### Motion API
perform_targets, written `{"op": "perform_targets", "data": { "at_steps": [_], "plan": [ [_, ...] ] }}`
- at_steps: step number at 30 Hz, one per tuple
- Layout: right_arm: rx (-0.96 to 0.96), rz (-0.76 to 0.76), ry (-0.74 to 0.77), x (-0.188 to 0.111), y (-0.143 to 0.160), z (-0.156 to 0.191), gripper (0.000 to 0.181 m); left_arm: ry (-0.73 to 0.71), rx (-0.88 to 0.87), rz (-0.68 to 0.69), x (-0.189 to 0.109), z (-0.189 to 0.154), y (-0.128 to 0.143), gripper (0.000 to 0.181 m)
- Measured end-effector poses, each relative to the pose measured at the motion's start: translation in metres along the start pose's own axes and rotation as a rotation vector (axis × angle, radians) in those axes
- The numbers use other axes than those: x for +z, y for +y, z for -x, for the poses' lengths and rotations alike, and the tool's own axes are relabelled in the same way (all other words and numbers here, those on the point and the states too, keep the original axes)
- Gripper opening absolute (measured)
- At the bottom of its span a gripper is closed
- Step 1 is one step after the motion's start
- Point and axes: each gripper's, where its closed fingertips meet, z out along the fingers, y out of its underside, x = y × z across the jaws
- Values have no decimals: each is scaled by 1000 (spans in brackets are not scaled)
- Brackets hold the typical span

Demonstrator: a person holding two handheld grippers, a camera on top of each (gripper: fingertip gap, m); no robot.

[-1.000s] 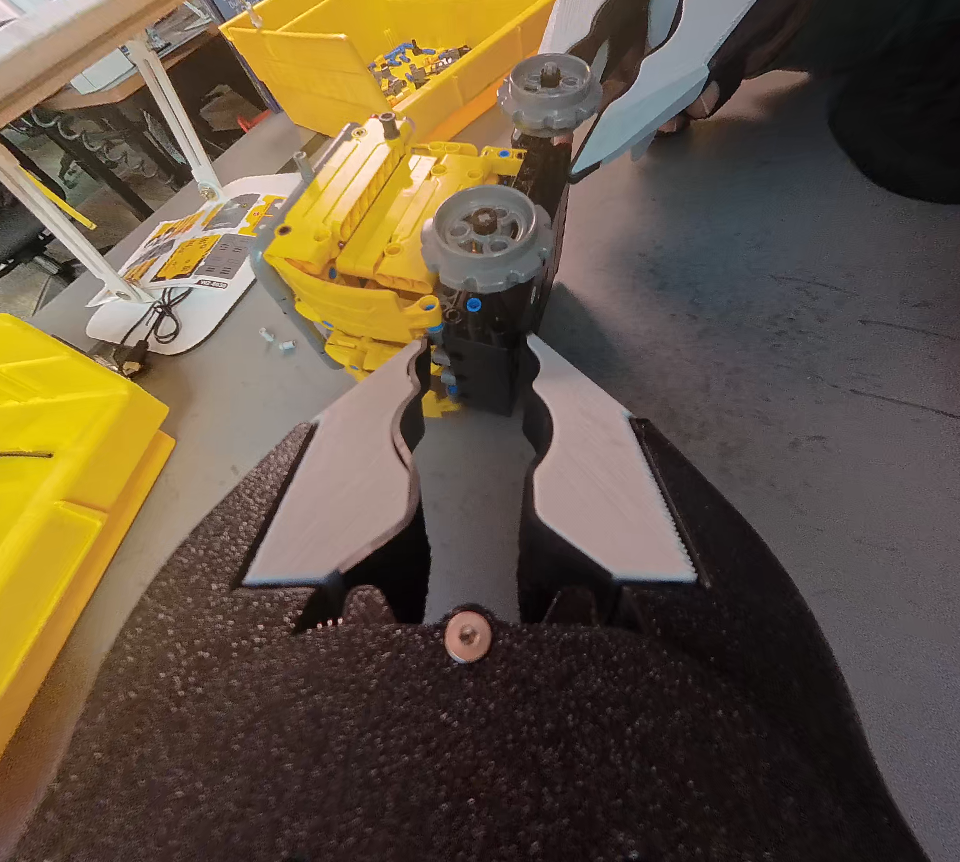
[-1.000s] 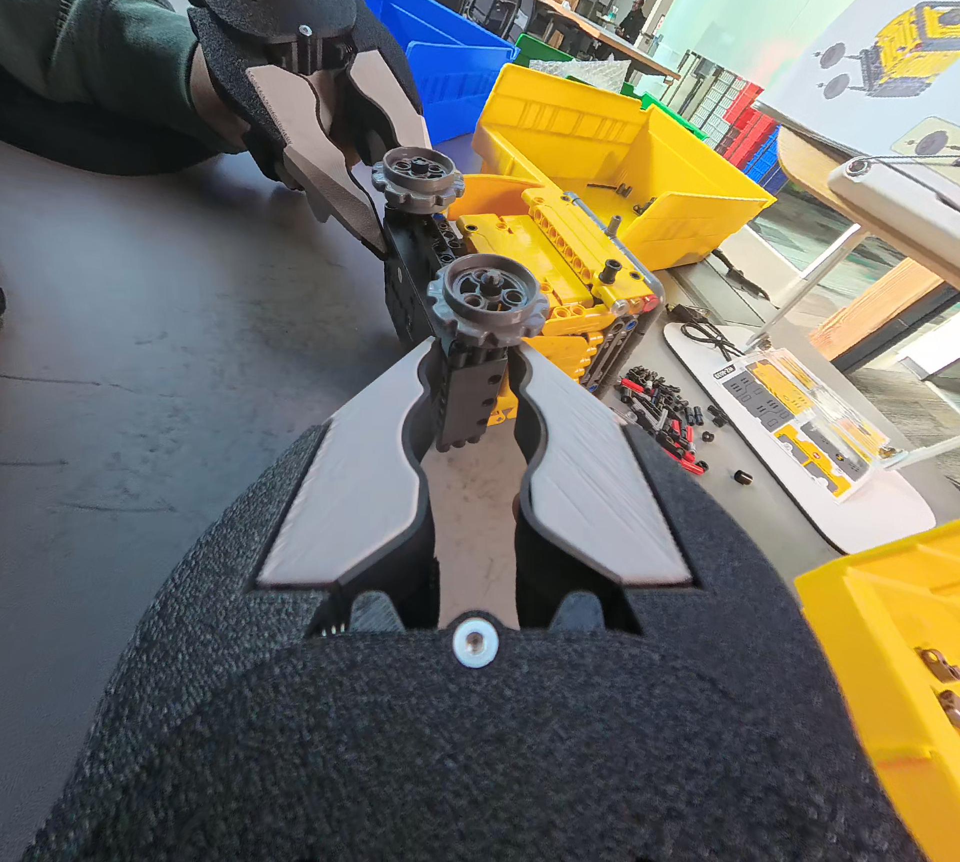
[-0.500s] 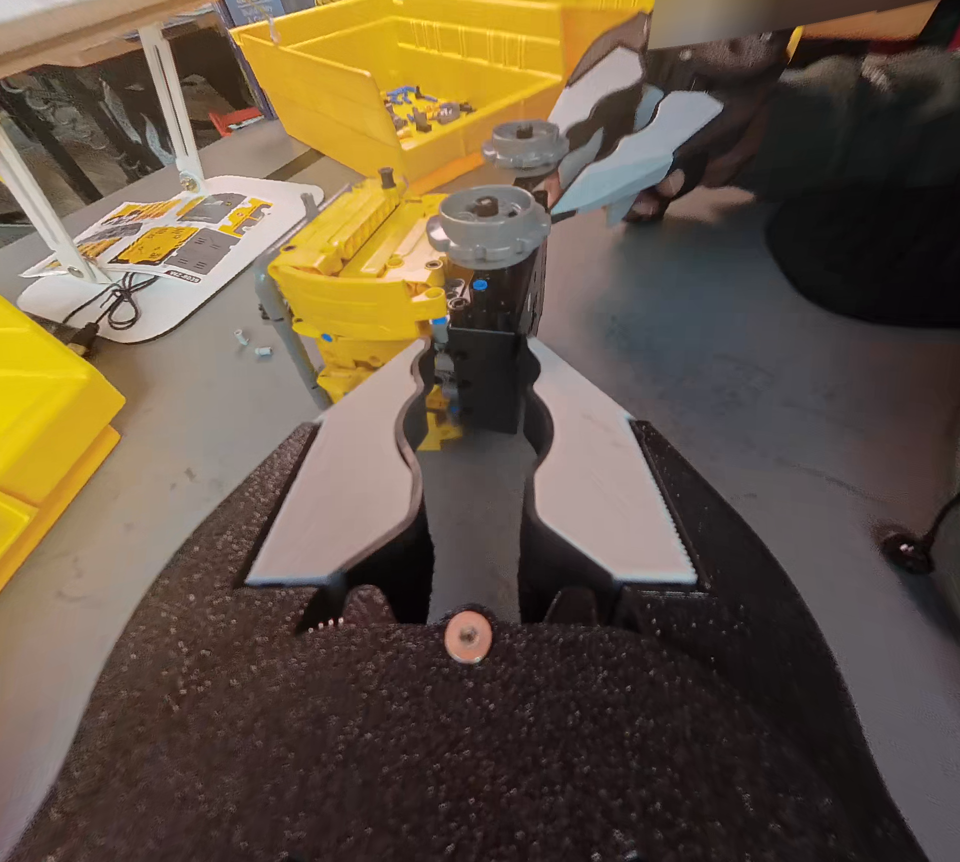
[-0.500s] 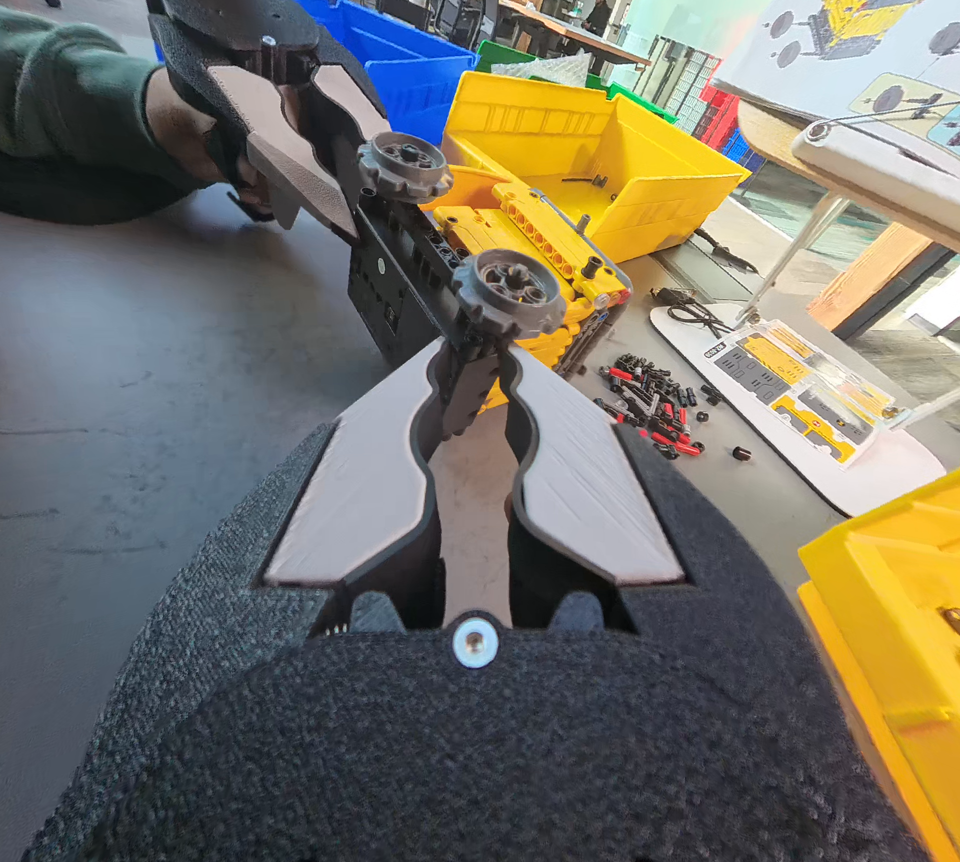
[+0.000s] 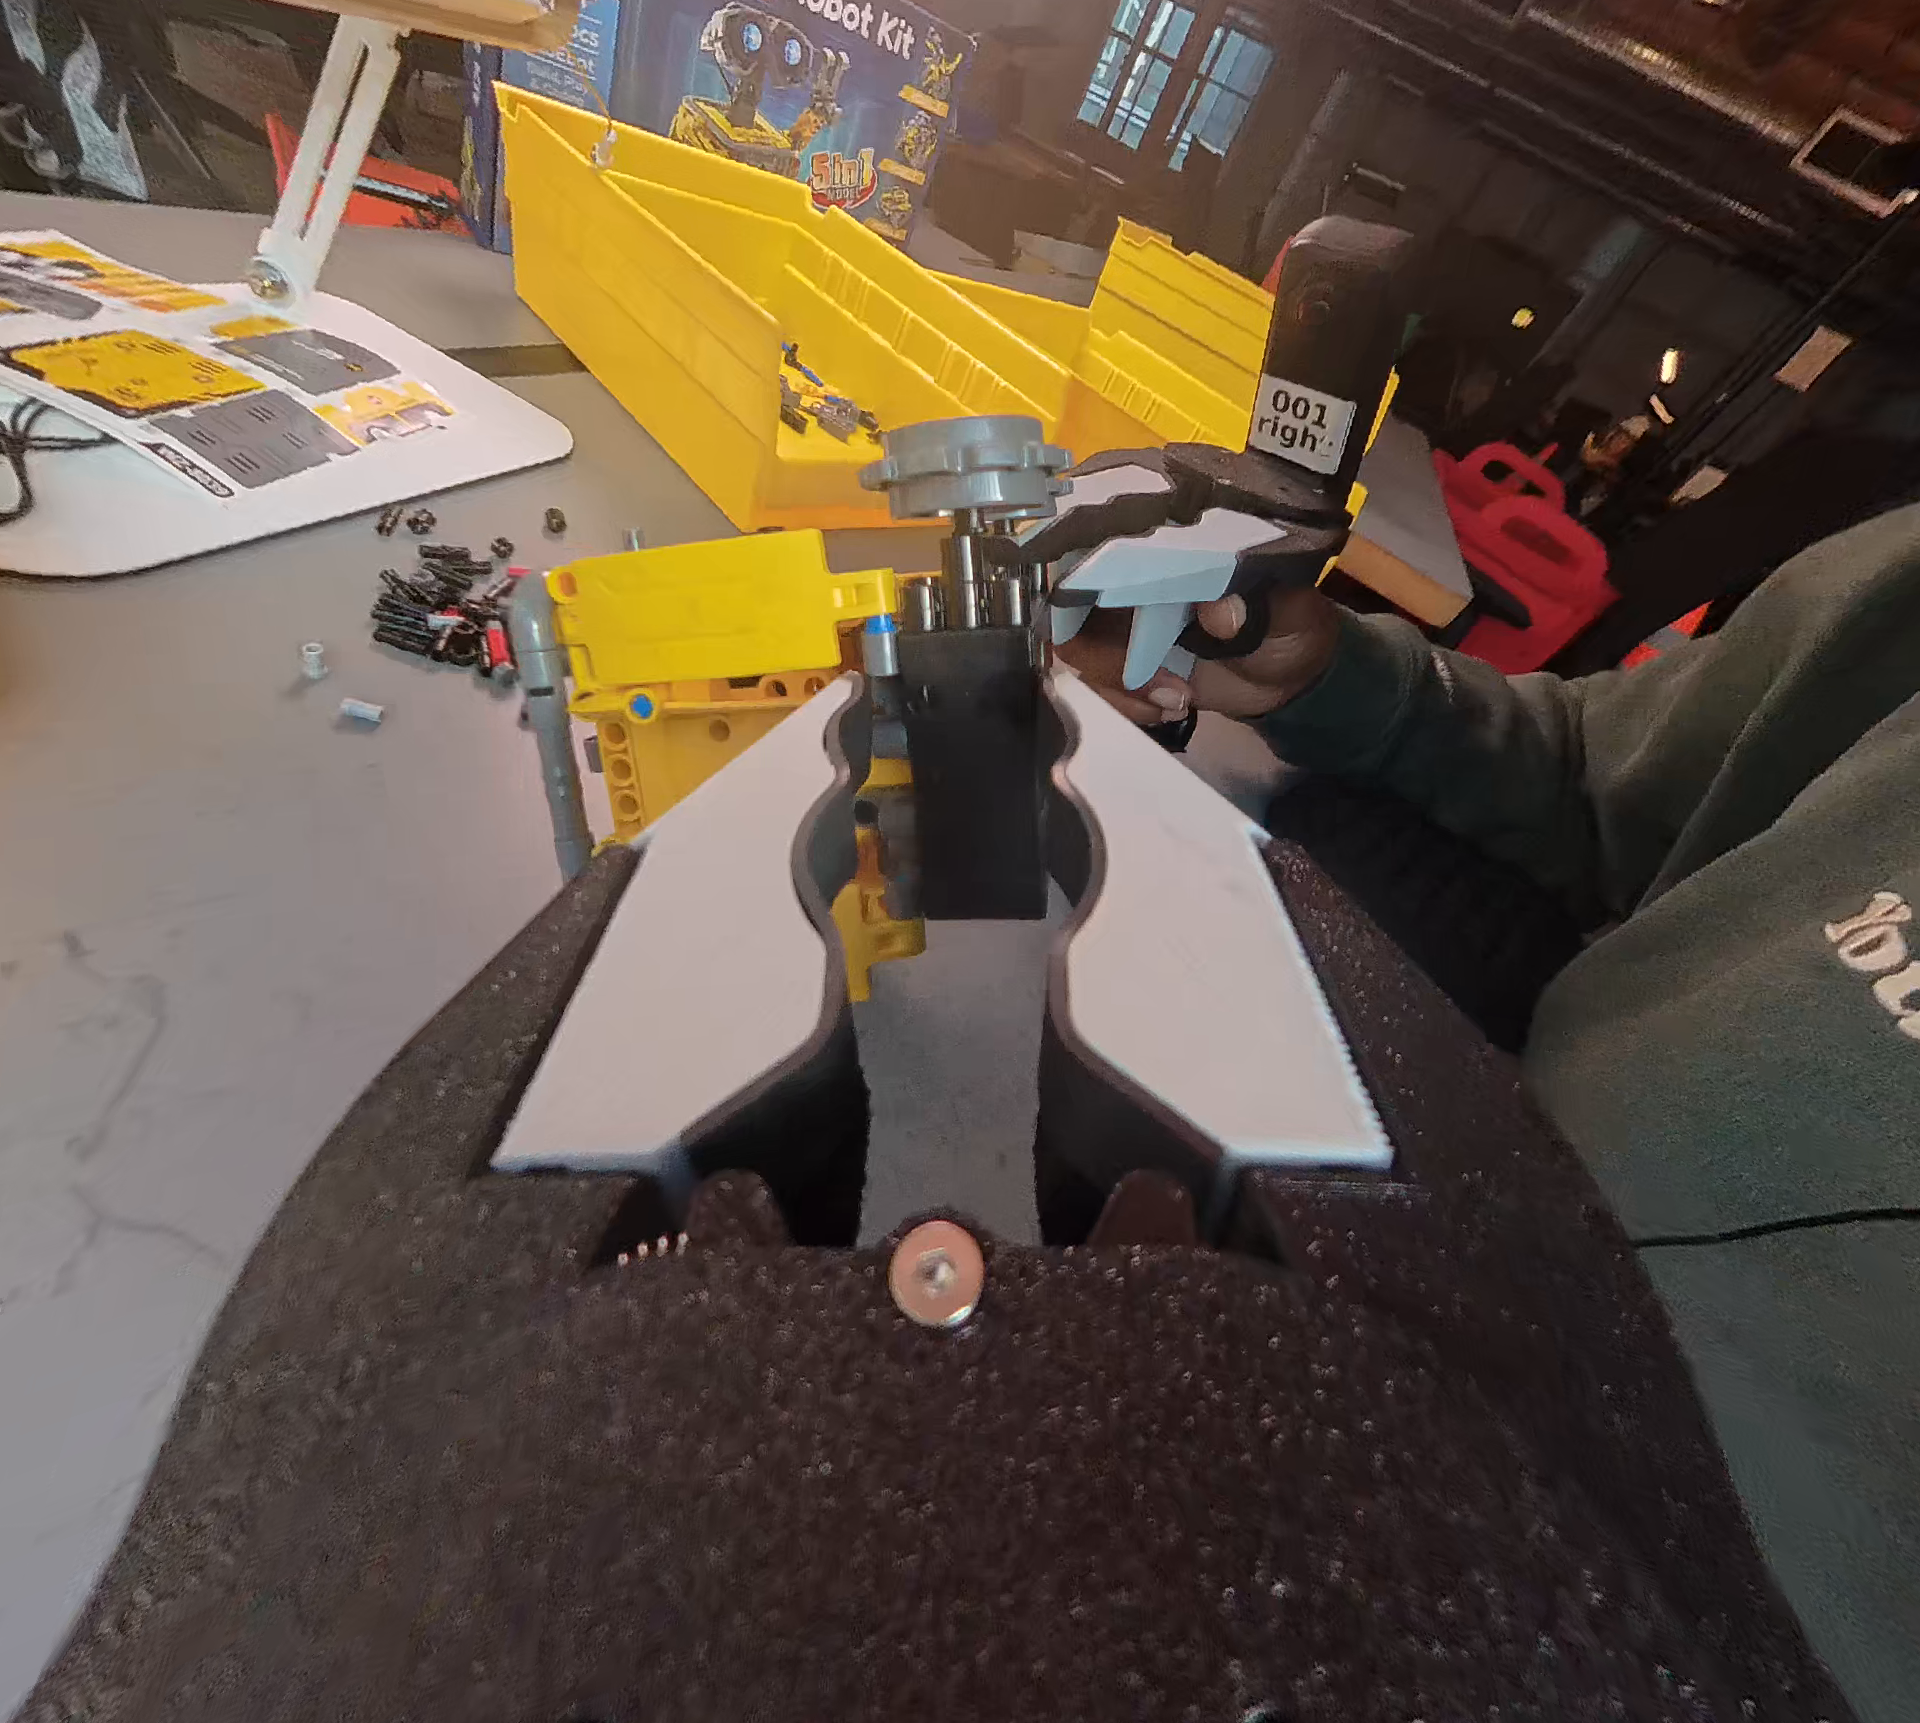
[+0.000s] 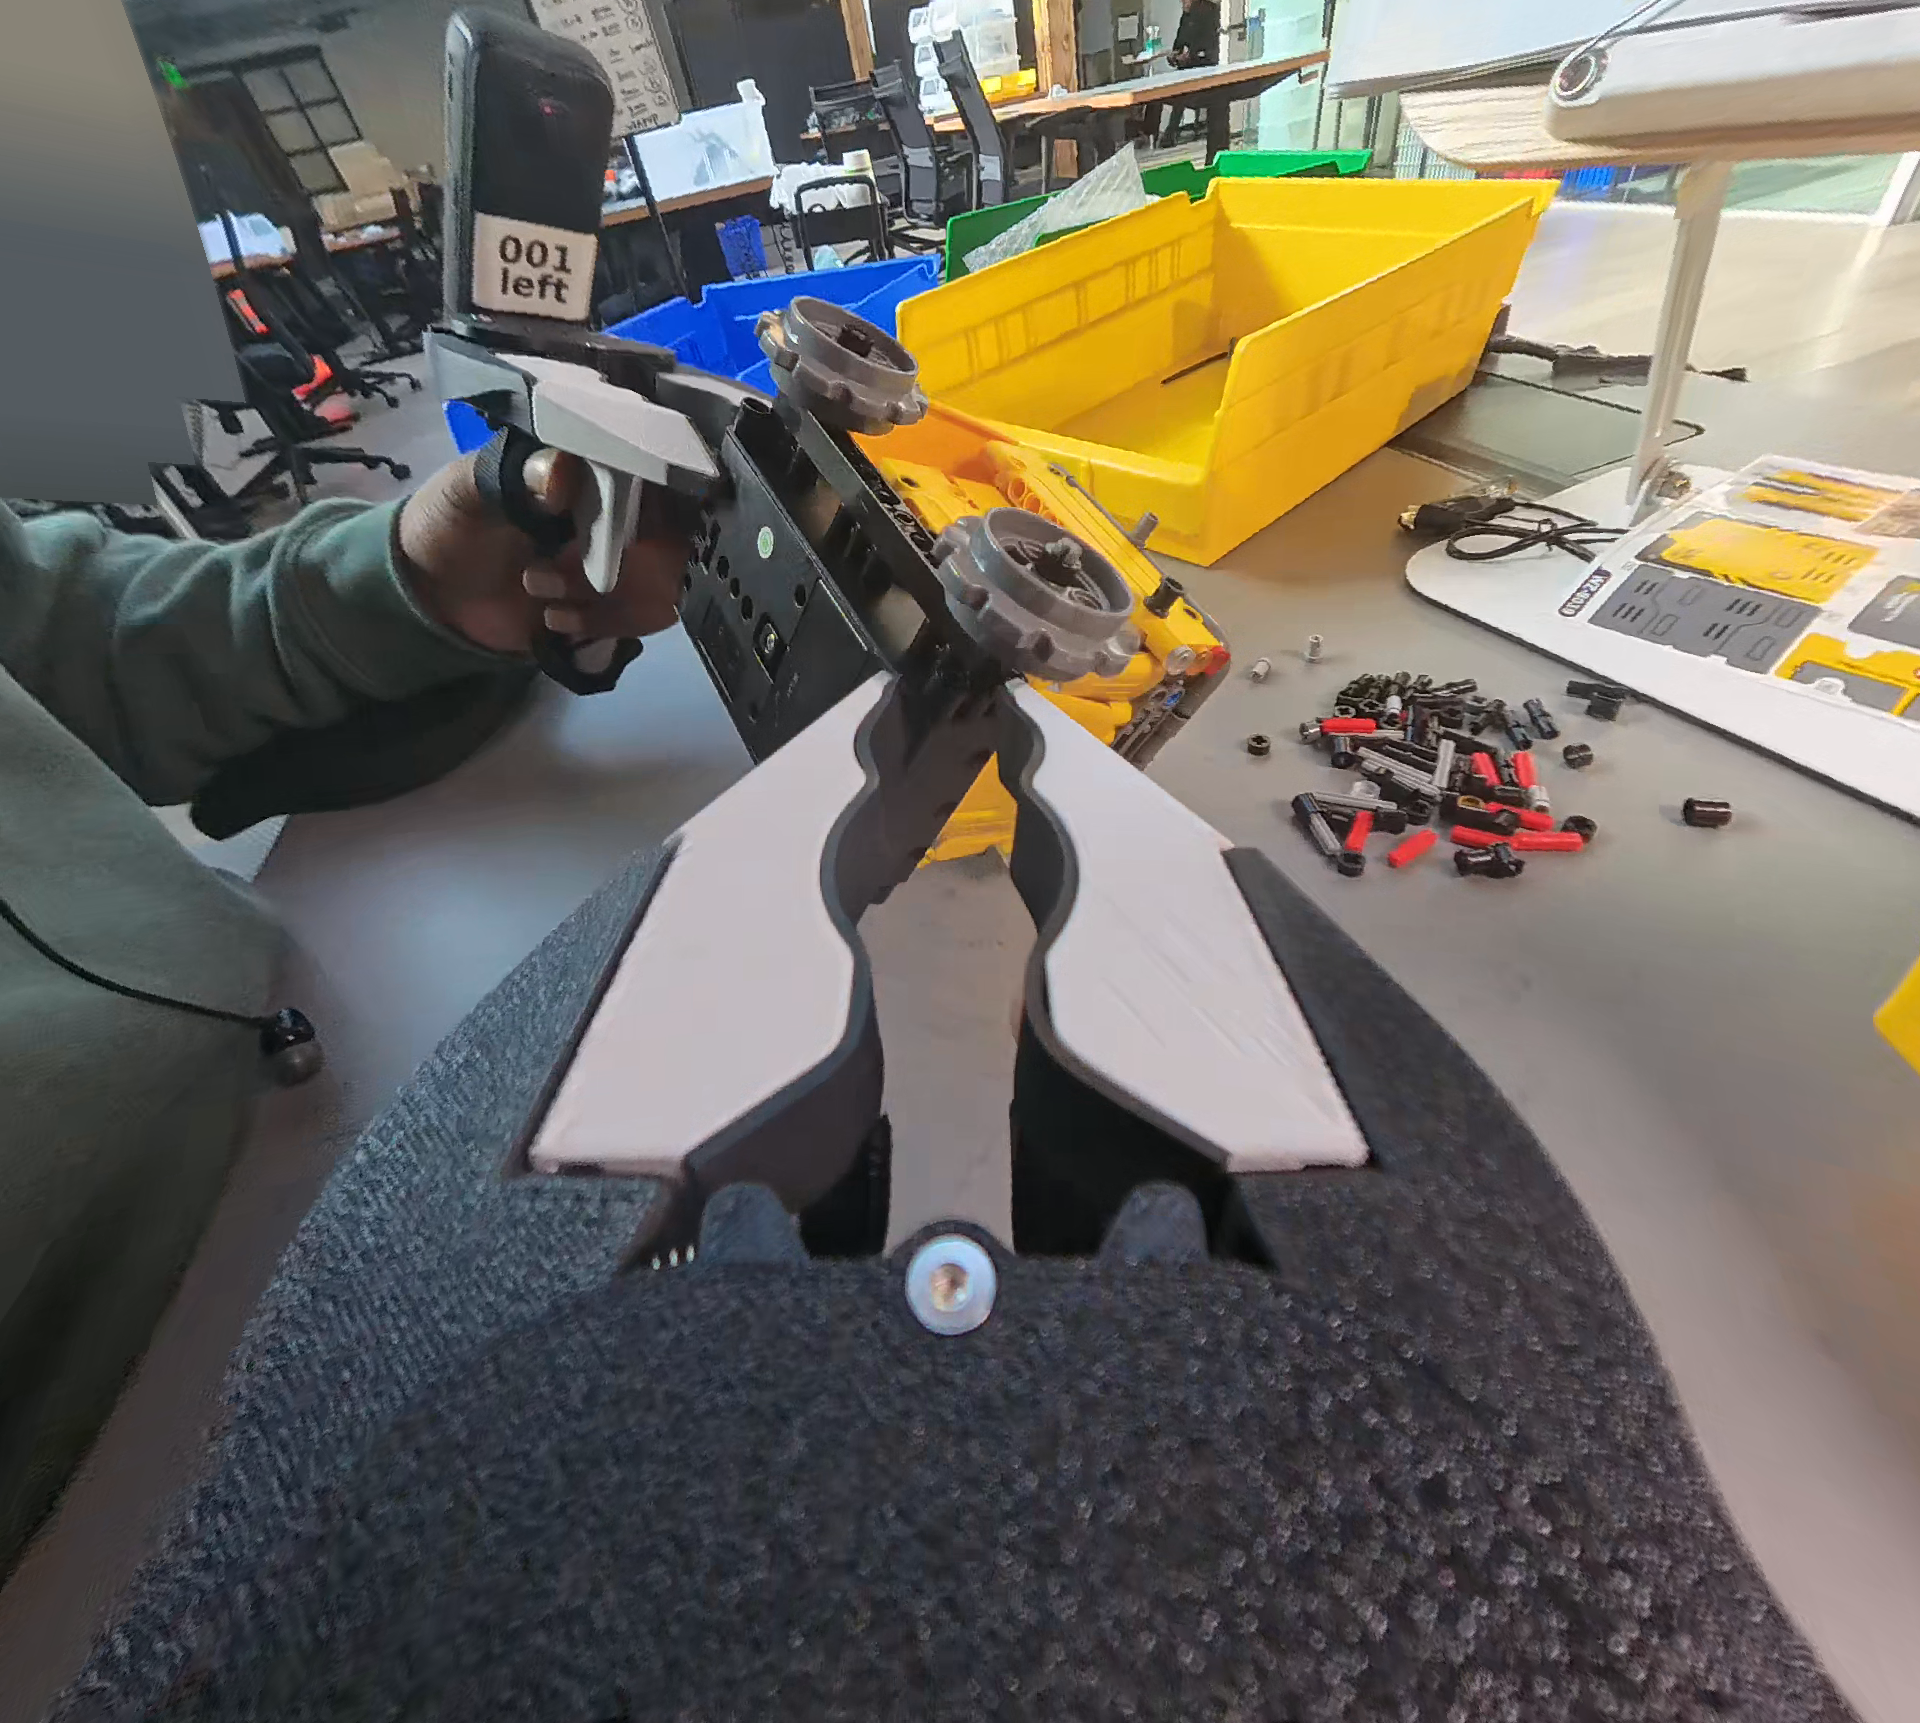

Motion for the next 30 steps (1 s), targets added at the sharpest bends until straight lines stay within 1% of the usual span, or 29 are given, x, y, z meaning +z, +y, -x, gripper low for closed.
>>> {"op": "perform_targets", "data": {
  "at_steps": [3, 7, 8, 15, 20, 26, 30],
  "plan": [
    [68, -11, -14, -2, -7, 1, 17, 35, -111, -15, 1, 1, -2, 30],
    [84, -13, -17, -3, -11, 3, 17, 76, -206, -30, 0, 2, -4, 29],
    [82, -13, -17, -3, -12, 3, 17, 87, -213, -34, 0, 1, -4, 24],
    [59, 5, 4, -3, -8, 2, 16, 68, -165, -12, 1, 0, -1, 24],
    [58, 1, 4, -3, -10, 2, 16, 85, -201, -14, 1, 0, 0, 24],
    [66, -11, -2, -4, -12, 4, 16, 126, -287, -23, 1, 1, 2, 24],
    [55, -15, -3, -5, -12, 4, 16, 127, -263, -17, 1, 0, 3, 24]
  ]
}}
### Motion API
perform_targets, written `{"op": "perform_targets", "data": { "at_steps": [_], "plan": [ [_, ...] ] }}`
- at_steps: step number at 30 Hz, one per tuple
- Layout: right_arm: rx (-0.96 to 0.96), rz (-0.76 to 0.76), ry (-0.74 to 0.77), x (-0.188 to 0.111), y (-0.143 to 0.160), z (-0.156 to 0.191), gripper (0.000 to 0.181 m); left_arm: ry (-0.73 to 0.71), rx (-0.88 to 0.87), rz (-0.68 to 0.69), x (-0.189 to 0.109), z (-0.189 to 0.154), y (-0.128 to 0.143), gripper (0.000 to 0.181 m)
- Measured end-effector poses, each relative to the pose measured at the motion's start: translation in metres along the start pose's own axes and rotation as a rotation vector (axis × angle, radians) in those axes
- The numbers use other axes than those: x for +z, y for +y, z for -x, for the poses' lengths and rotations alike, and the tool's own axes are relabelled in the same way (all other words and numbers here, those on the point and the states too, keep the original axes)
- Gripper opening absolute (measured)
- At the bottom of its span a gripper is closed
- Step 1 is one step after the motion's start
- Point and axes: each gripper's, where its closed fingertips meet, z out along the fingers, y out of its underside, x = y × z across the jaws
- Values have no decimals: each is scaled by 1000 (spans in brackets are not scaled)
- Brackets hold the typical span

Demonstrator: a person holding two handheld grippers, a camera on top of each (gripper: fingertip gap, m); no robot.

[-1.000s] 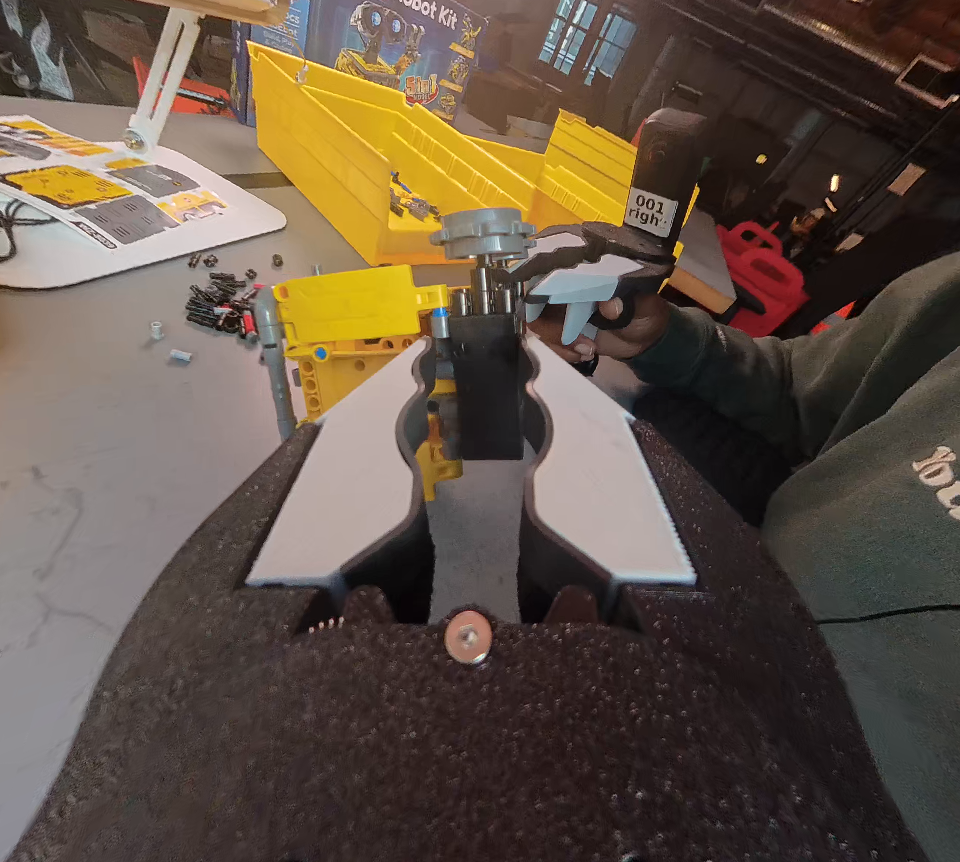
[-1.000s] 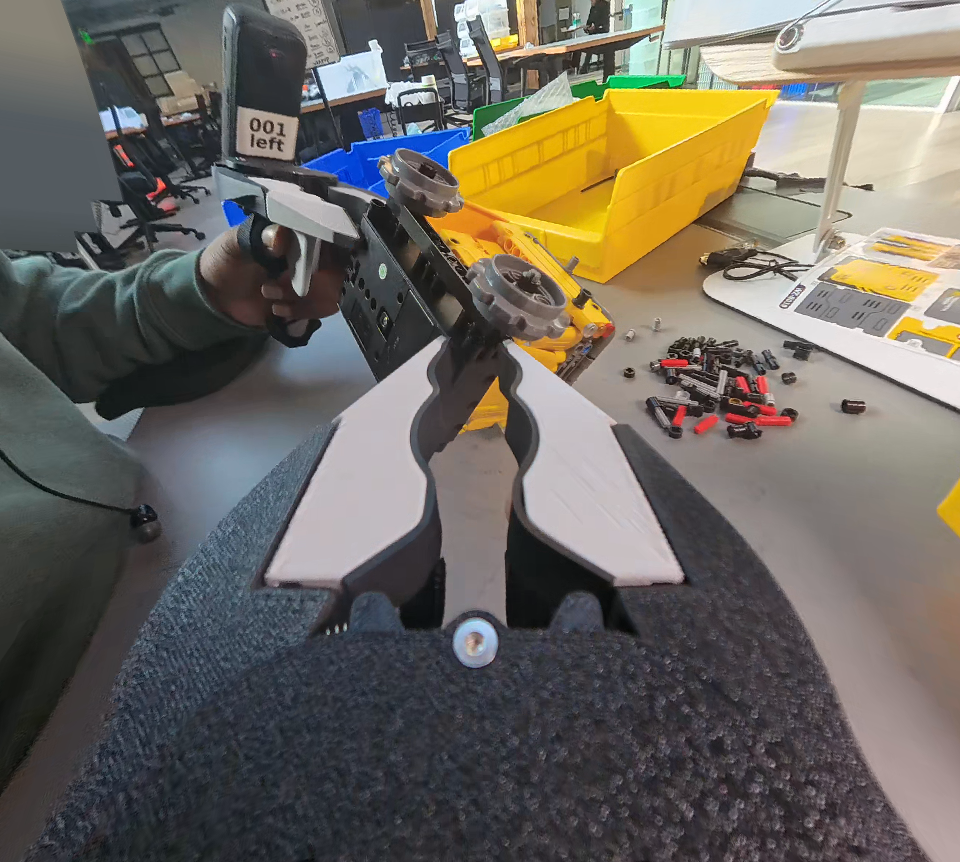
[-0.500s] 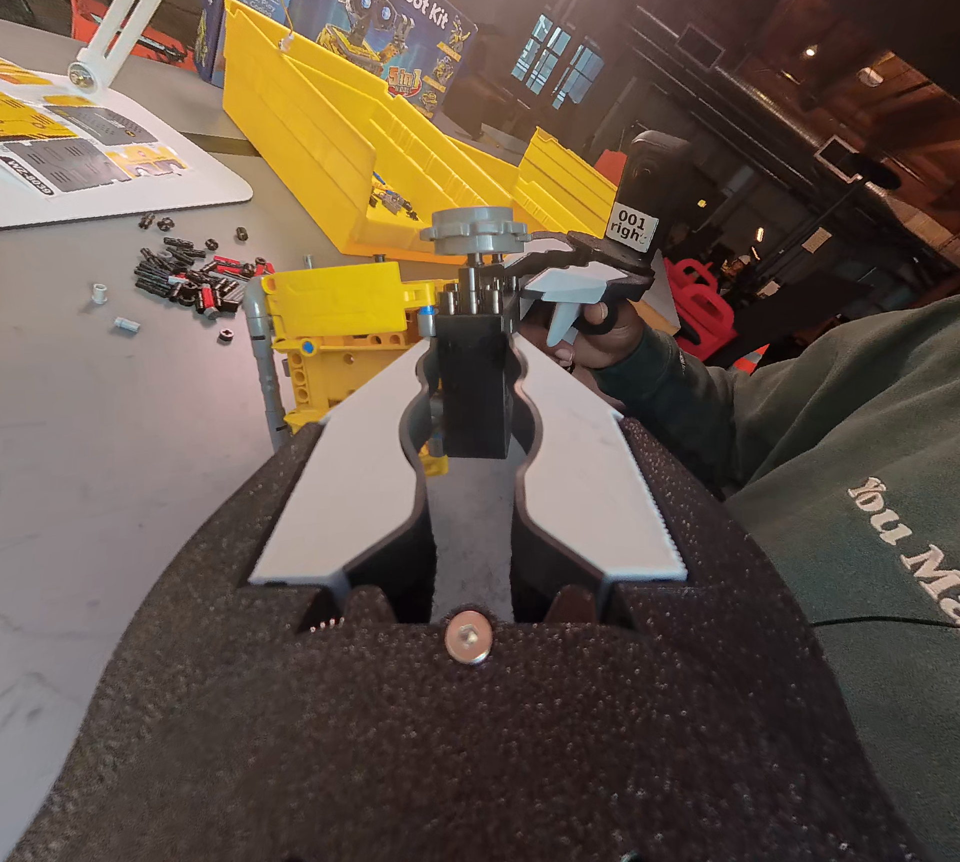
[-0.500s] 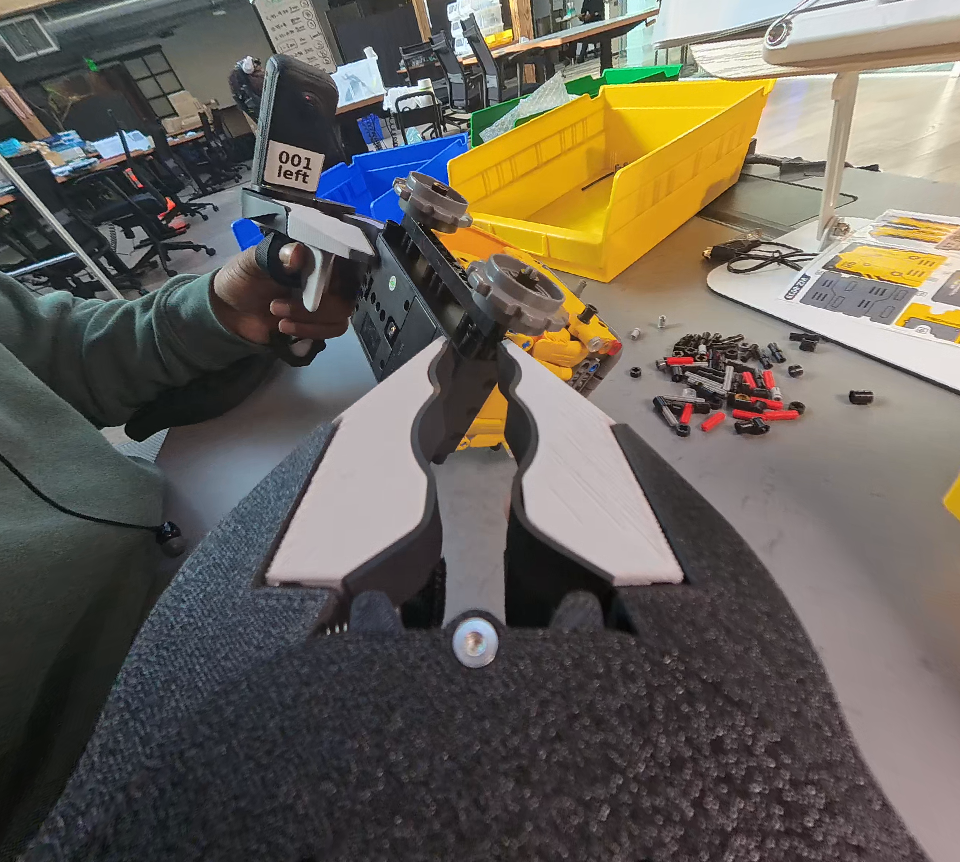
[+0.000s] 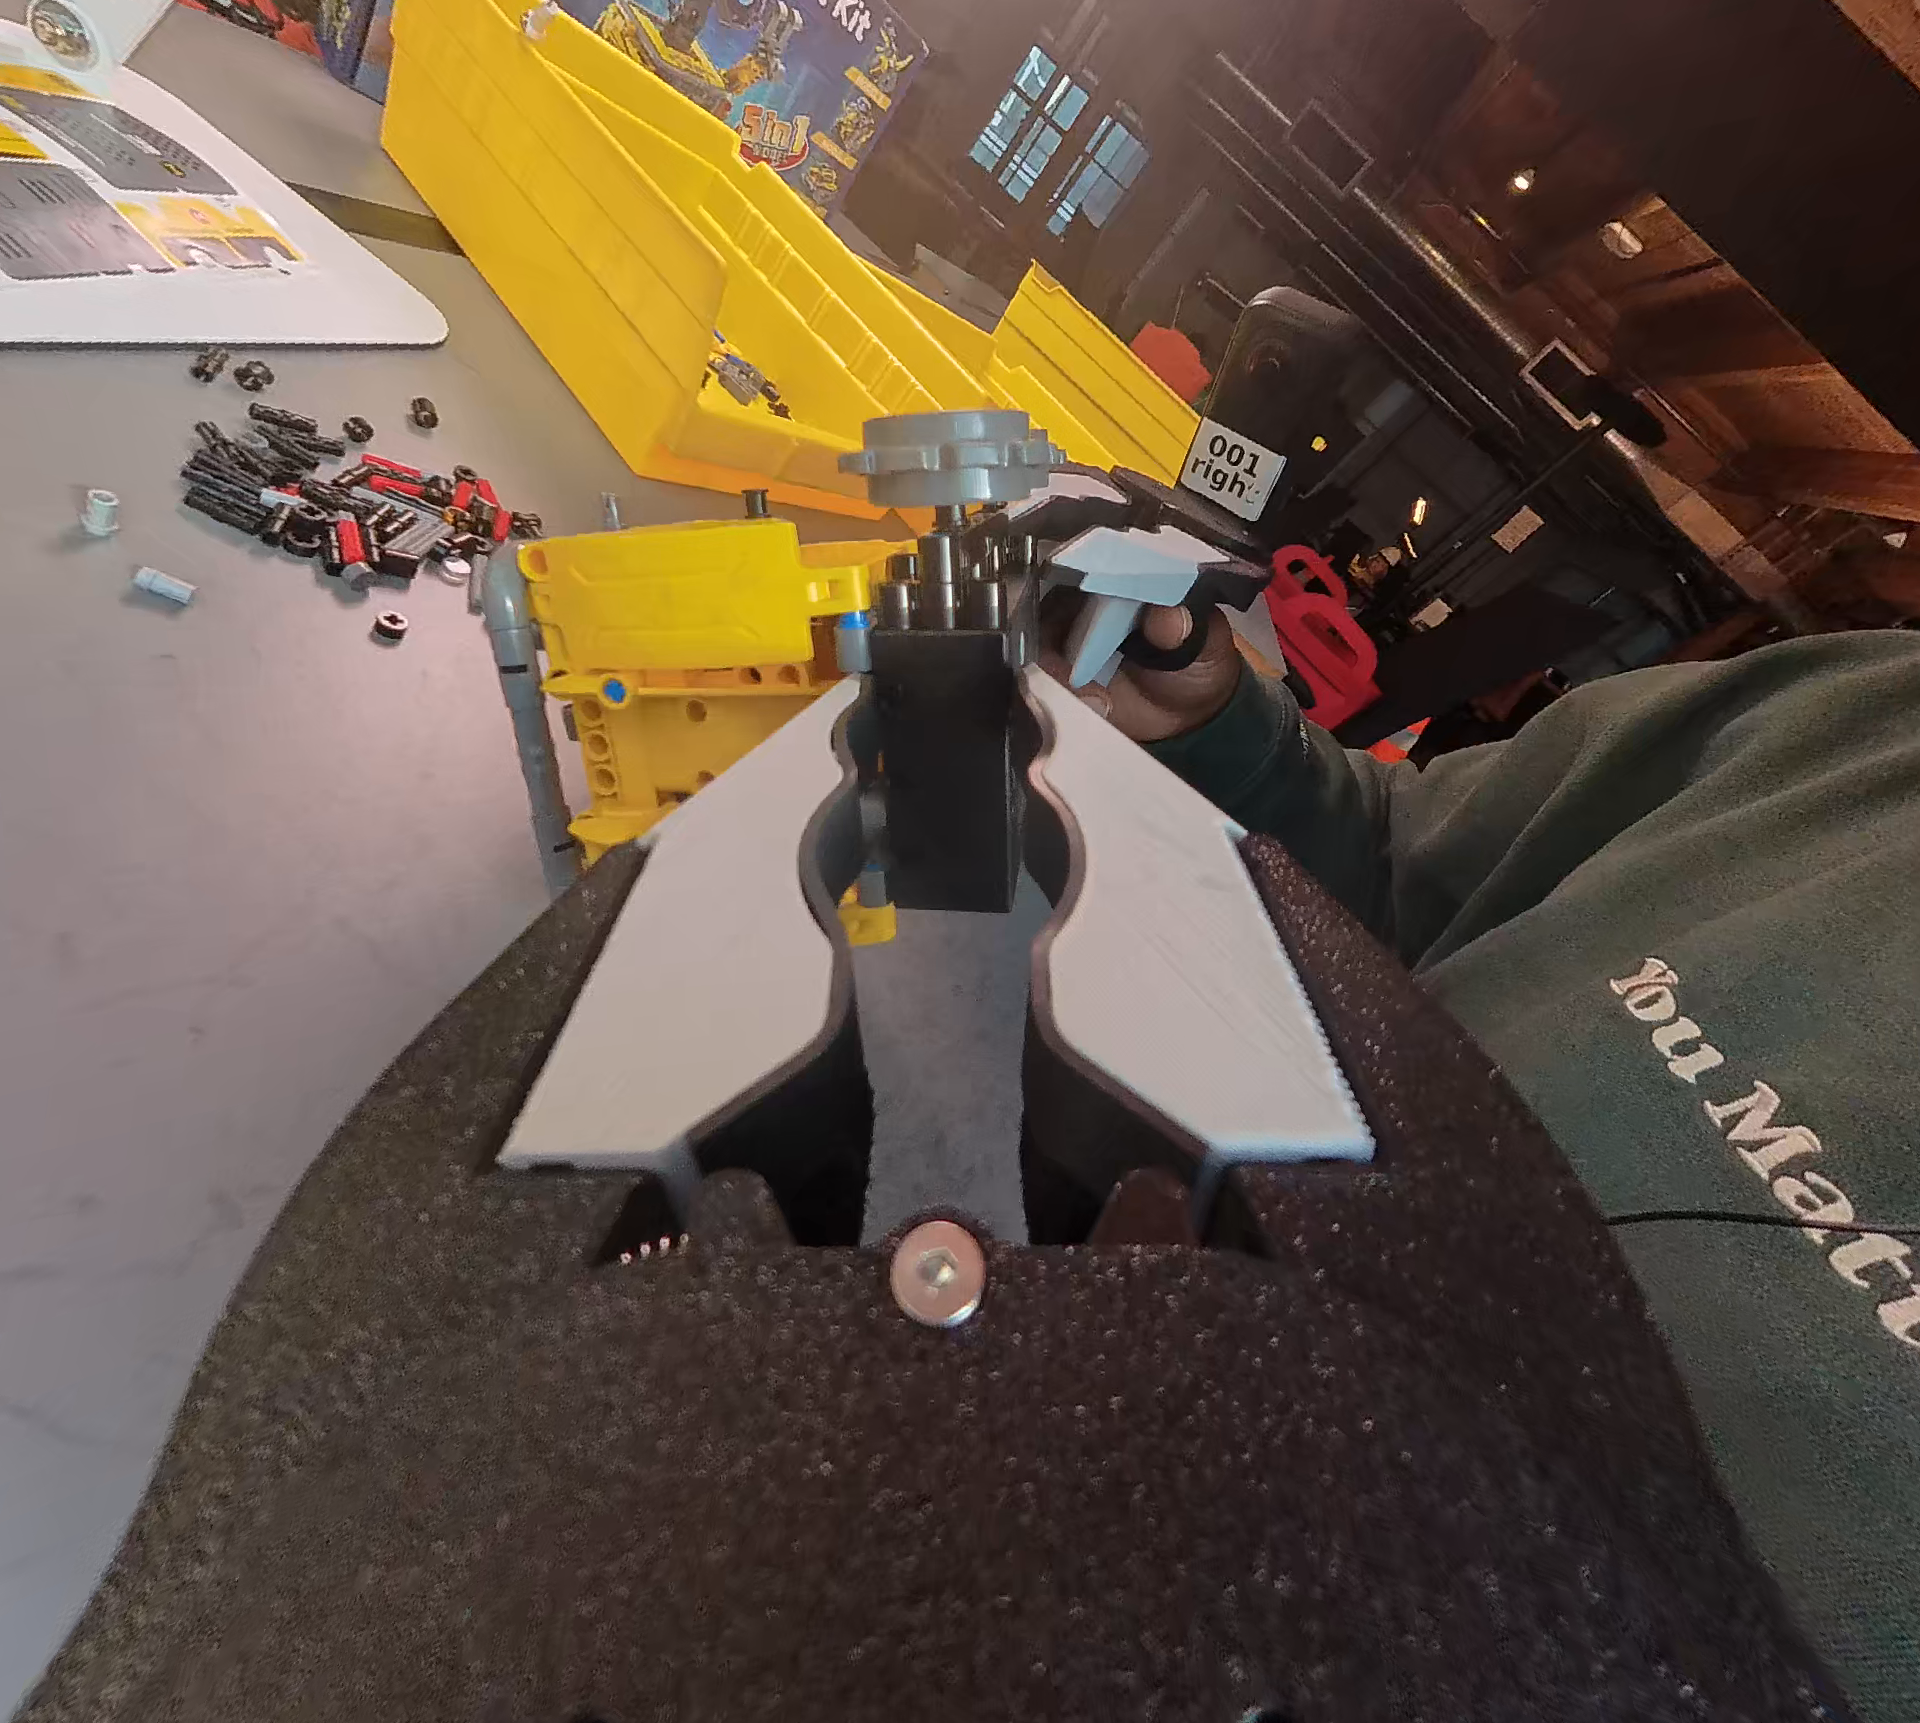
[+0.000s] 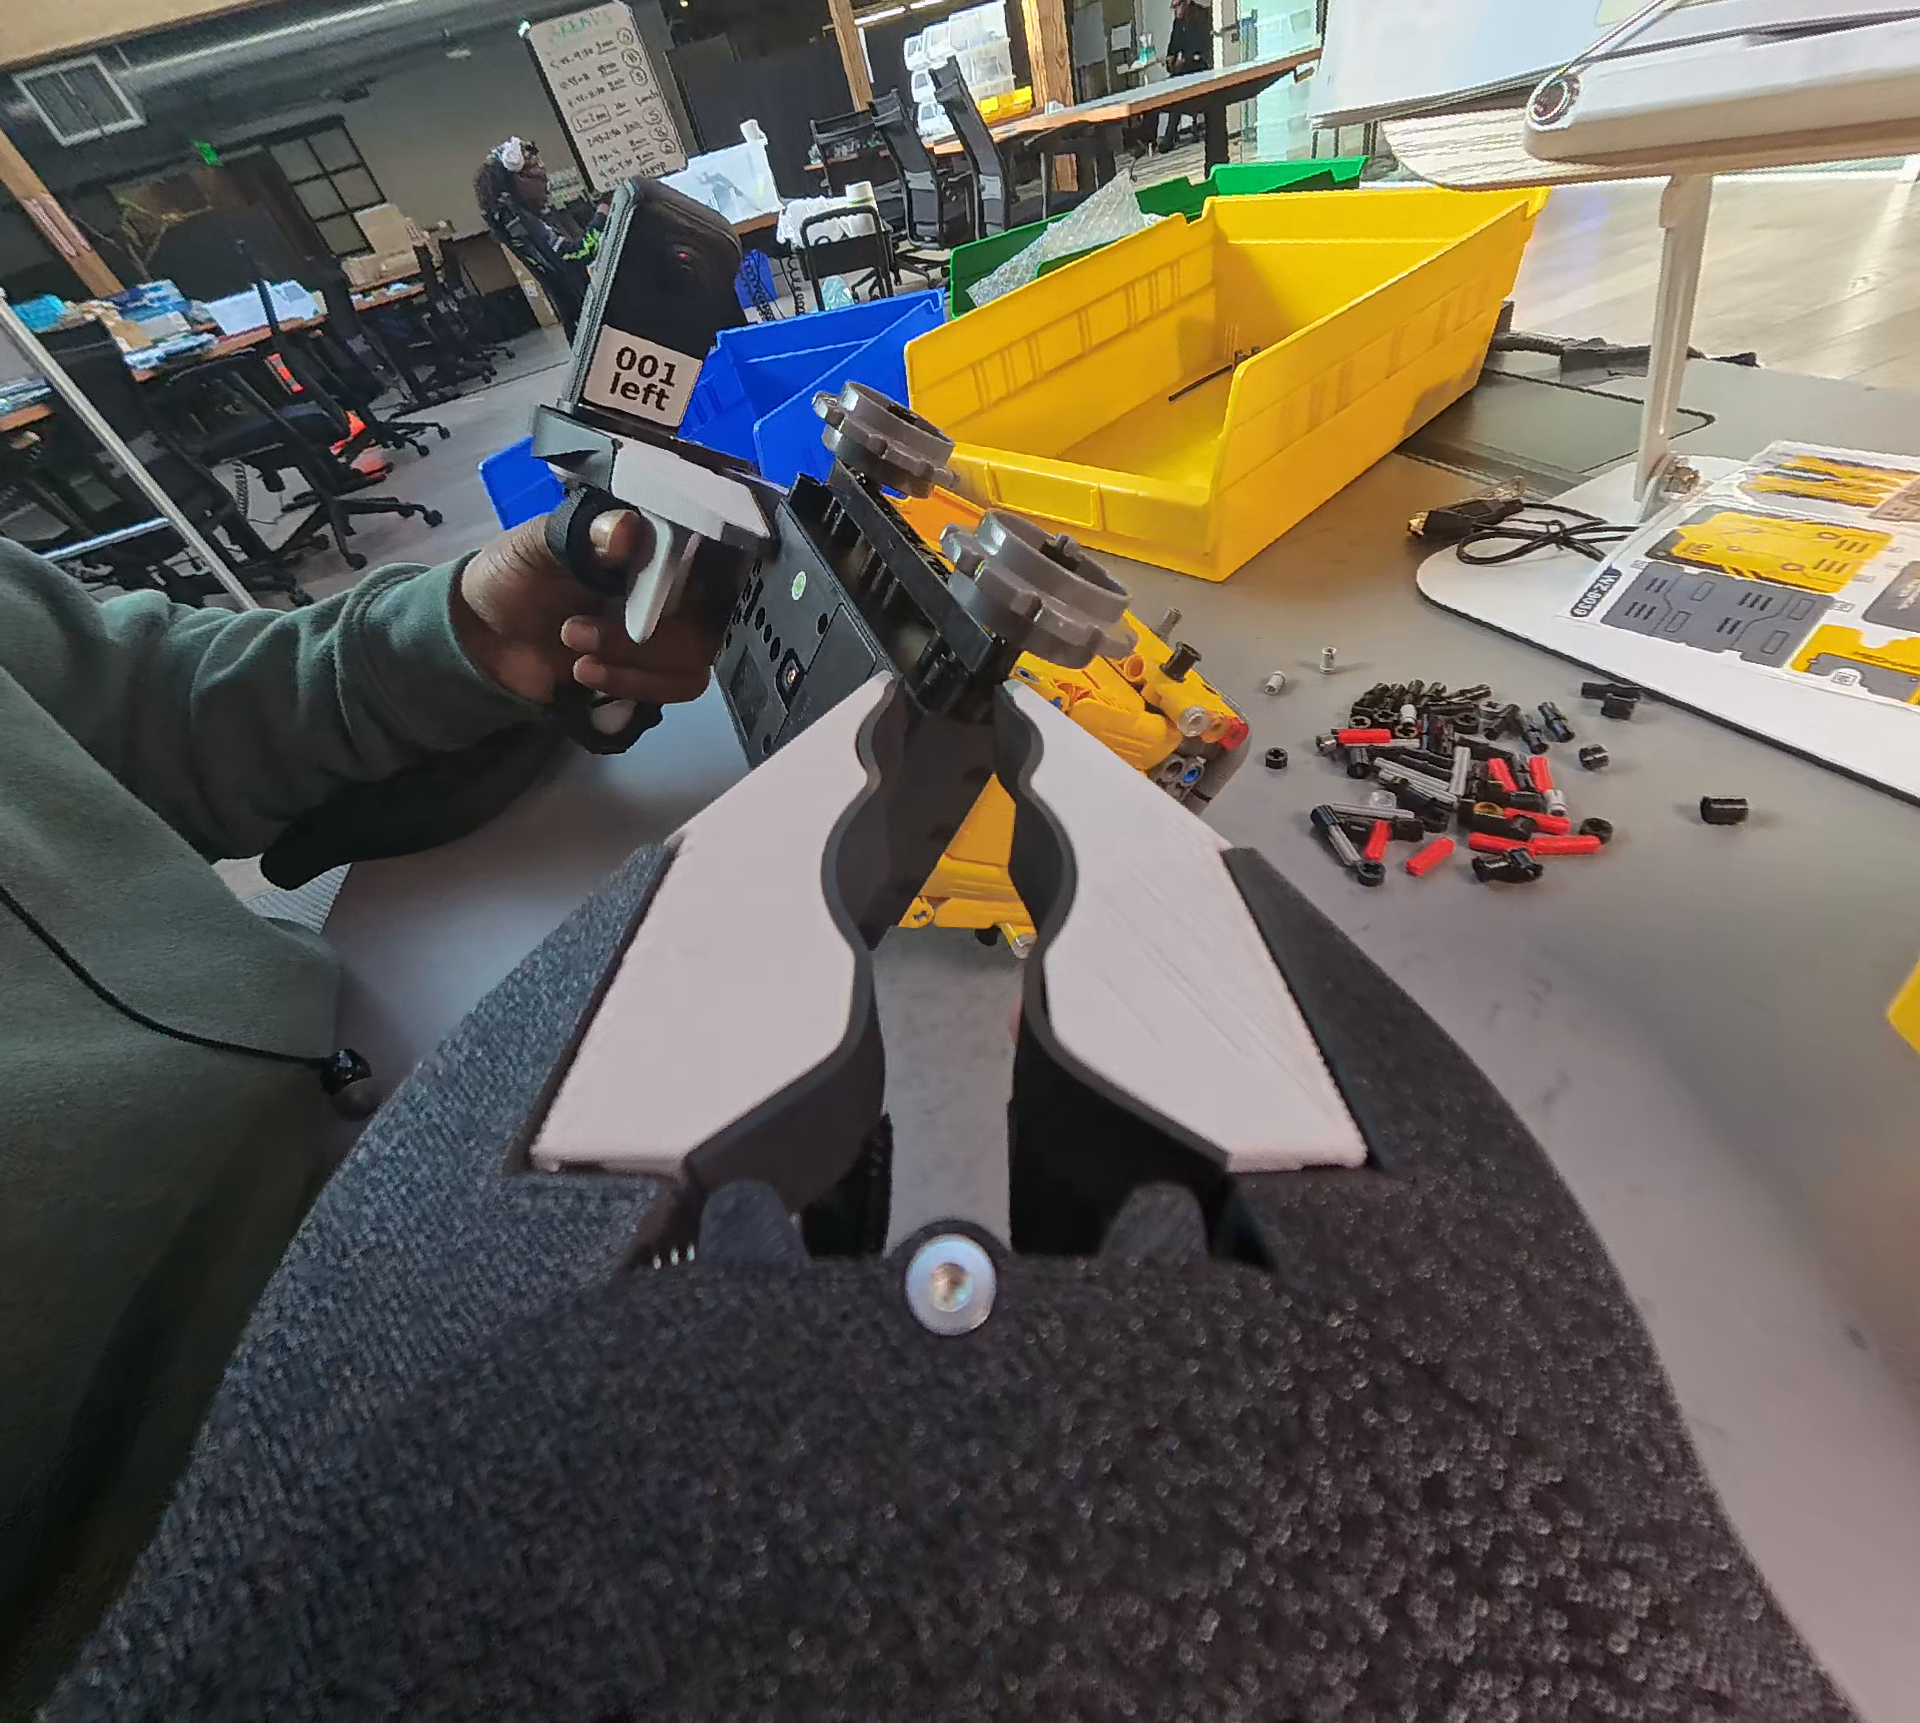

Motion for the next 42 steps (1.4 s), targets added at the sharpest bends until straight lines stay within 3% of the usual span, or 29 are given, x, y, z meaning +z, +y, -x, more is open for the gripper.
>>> {"op": "perform_targets", "data": {
  "at_steps": [5, 14, 22, 42],
  "plan": [
    [-116, 10, 29, -1, 2, 2, 16, -10, 111, 37, 0, 0, 7, 24],
    [-366, 134, 82, 0, 29, 0, 15, -145, 502, 186, -1, 12, 29, 25],
    [-417, 185, -13, 4, 44, 16, 12, -253, 668, 370, -8, 35, 55, 26],
    [-434, 172, -48, 1, 41, 23, 17, -247, 641, 319, -13, 30, 49, 35]
  ]
}}
